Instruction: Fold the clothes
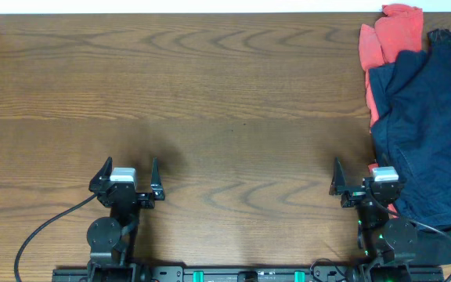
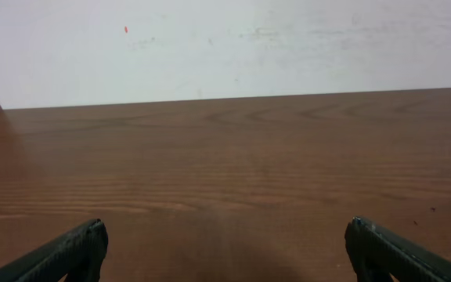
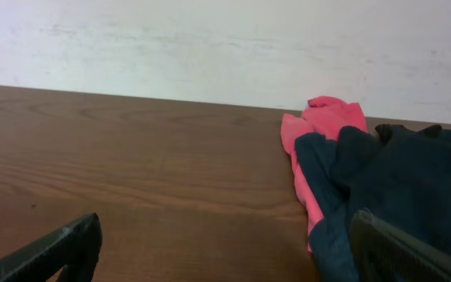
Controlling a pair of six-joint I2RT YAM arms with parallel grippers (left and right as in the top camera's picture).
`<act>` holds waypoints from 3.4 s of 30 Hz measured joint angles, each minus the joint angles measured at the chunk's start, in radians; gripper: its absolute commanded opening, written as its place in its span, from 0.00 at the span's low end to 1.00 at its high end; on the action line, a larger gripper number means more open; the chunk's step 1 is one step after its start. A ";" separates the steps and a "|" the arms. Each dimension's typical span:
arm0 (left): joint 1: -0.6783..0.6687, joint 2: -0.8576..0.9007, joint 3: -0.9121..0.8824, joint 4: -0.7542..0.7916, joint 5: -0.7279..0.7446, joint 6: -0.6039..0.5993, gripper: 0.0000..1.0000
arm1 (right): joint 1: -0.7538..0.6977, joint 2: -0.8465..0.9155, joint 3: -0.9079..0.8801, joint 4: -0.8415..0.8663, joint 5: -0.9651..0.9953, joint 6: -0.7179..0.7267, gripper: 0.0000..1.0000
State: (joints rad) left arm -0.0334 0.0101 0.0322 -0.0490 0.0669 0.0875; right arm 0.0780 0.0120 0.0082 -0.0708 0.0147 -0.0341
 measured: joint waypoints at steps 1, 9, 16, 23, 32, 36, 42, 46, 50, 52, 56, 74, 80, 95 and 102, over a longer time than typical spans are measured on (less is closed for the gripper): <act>0.000 0.000 0.000 0.000 0.000 0.000 0.98 | 0.000 0.000 0.000 0.000 0.000 0.000 0.99; 0.000 0.000 0.000 0.000 0.000 0.000 0.98 | 0.000 0.000 0.000 0.000 0.000 0.000 0.99; 0.000 0.000 0.000 0.000 0.000 0.000 0.98 | 0.000 0.000 0.000 0.000 0.000 0.000 0.99; 0.000 0.000 0.000 0.000 0.000 0.000 0.98 | 0.000 0.000 0.000 0.000 0.000 0.000 0.99; 0.000 0.000 0.000 0.000 0.000 0.000 0.98 | 0.000 0.000 0.000 0.000 0.000 0.000 0.99; 0.000 0.000 0.000 0.000 0.000 0.000 0.98 | 0.000 0.000 0.000 0.000 0.000 0.000 0.99; 0.000 0.000 0.000 0.000 0.000 0.000 0.98 | 0.000 0.000 0.000 0.000 0.000 0.000 0.99; 0.000 0.000 0.000 0.000 0.000 0.000 0.98 | 0.000 0.000 0.000 0.000 0.000 0.000 0.99; 0.000 0.000 0.000 0.000 0.000 0.000 0.98 | 0.000 0.000 0.000 0.000 0.000 0.000 0.99; 0.000 0.000 0.000 0.000 0.000 0.000 0.98 | 0.000 0.000 0.000 0.000 0.000 0.000 0.99; 0.000 0.000 0.000 0.000 0.000 0.000 0.98 | 0.000 0.000 0.000 0.000 0.000 0.000 0.99; 0.000 0.025 0.000 0.000 0.004 -0.127 0.98 | 0.000 0.000 0.000 -0.001 0.008 0.024 0.99; 0.000 0.107 0.033 -0.032 0.034 -0.178 0.98 | 0.000 0.032 0.069 -0.081 0.092 0.027 0.99; 0.000 0.620 0.513 -0.346 0.043 -0.196 0.98 | -0.029 0.721 0.529 -0.283 0.188 0.030 0.99; 0.000 0.769 0.644 -0.504 0.049 -0.196 0.98 | -0.158 1.167 0.827 -0.454 0.159 0.029 0.99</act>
State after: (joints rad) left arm -0.0334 0.7788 0.6758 -0.5526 0.1162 -0.1085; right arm -0.0803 1.1790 0.8349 -0.5251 0.1738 -0.0048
